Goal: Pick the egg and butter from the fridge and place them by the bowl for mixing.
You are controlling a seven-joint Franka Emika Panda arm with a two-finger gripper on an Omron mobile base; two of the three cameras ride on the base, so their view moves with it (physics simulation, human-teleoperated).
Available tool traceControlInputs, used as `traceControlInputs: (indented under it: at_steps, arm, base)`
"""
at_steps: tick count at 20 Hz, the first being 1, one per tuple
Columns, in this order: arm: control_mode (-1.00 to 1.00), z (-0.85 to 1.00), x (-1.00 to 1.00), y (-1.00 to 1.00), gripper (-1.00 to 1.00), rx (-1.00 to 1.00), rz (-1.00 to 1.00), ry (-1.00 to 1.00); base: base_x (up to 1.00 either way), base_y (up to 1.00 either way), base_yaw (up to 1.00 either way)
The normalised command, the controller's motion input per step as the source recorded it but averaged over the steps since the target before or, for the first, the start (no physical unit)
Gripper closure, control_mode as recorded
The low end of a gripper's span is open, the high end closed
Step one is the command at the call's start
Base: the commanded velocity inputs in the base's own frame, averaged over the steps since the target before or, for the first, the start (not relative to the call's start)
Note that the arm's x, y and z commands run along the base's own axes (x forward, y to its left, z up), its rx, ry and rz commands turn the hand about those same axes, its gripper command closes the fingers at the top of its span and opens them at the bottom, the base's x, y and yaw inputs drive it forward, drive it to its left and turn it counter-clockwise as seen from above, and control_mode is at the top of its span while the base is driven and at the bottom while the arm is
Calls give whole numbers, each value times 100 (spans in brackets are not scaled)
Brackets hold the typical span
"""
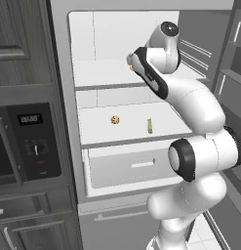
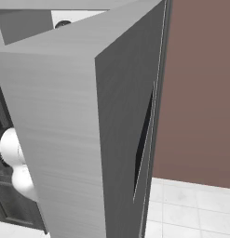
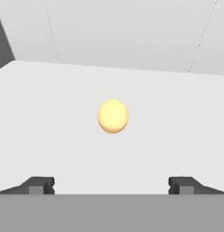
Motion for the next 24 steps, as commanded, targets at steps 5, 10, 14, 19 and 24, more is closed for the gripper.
traceControlInputs:
  at_steps: [5, 10, 14, 19, 24]
  arm:
    - [-100, -14, 23, 0, -100, 0, 4, 0]
    - [-100, -6, 33, 0, -100, 0, 1, 4]
    - [-100, 0, 35, 0, -100, 0, 0, 5]
    - [-100, 0, 31, 3, -100, 0, 0, 2]
    - [-100, 0, 30, 4, -100, 0, 0, 5]
  base:
    - [0, 0, 0]
    - [0, 0, 0]
    - [0, 0, 0]
    - [0, 0, 0]
    - [0, 0, 0]
